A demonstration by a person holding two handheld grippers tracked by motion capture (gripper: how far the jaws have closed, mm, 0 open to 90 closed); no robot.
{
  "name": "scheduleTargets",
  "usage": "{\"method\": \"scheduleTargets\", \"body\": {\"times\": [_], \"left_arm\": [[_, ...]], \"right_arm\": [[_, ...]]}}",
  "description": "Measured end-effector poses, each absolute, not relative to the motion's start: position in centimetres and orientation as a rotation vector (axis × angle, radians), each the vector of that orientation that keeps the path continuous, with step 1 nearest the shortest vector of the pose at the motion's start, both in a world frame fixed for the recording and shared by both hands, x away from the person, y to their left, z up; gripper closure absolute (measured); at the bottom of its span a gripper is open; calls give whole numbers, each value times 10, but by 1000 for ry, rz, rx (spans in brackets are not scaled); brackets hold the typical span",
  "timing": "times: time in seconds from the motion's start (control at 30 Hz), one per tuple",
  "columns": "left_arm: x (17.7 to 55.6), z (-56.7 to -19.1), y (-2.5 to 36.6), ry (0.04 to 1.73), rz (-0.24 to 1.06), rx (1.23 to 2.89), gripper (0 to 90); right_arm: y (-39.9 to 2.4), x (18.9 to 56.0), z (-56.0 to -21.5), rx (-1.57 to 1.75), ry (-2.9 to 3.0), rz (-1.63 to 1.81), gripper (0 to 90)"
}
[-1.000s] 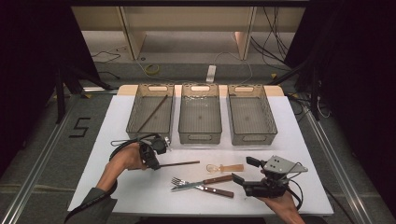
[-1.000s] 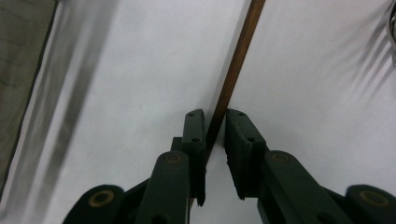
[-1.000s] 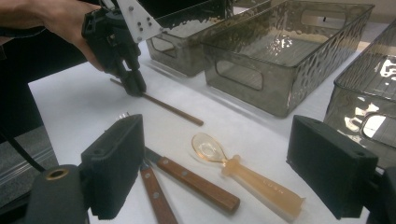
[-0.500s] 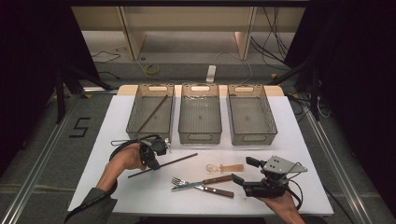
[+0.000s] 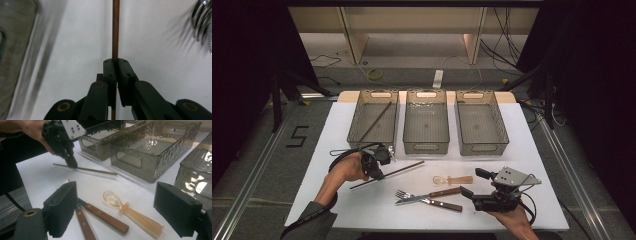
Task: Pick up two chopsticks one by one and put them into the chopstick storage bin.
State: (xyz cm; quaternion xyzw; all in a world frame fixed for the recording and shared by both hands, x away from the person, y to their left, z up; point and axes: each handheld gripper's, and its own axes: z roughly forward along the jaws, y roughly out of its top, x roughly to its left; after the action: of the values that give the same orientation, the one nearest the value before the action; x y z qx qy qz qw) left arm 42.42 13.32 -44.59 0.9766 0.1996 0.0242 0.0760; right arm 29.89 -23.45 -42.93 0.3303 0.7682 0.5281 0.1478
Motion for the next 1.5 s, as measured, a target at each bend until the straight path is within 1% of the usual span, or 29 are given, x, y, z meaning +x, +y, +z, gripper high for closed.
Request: {"method": "scheduleTargets", "body": {"times": [0.27, 0.6, 0.7, 0.77, 0.97, 1.2, 1.5], "left_arm": [[424, -431, 134, 615, 103, 2892, 849], [426, -416, 139, 725, 175, 2729, 849], [426, -412, 141, 723, 192, 2710, 849], [426, -410, 143, 742, 168, 2688, 849], [423, -405, 141, 704, 144, 2679, 850], [418, -394, 134, 673, 154, 2676, 850], [419, -381, 138, 738, 199, 2611, 850]], "right_arm": [[-234, 299, -429, 948, 2209, 1520, 197], [-235, 299, -429, 949, 2209, 1521, 197], [-235, 299, -429, 949, 2209, 1520, 197], [-235, 299, -429, 950, 2208, 1520, 197], [-235, 299, -429, 950, 2208, 1521, 197], [-235, 299, -429, 950, 2209, 1520, 197], [-235, 299, -430, 956, 2207, 1518, 197]]}}
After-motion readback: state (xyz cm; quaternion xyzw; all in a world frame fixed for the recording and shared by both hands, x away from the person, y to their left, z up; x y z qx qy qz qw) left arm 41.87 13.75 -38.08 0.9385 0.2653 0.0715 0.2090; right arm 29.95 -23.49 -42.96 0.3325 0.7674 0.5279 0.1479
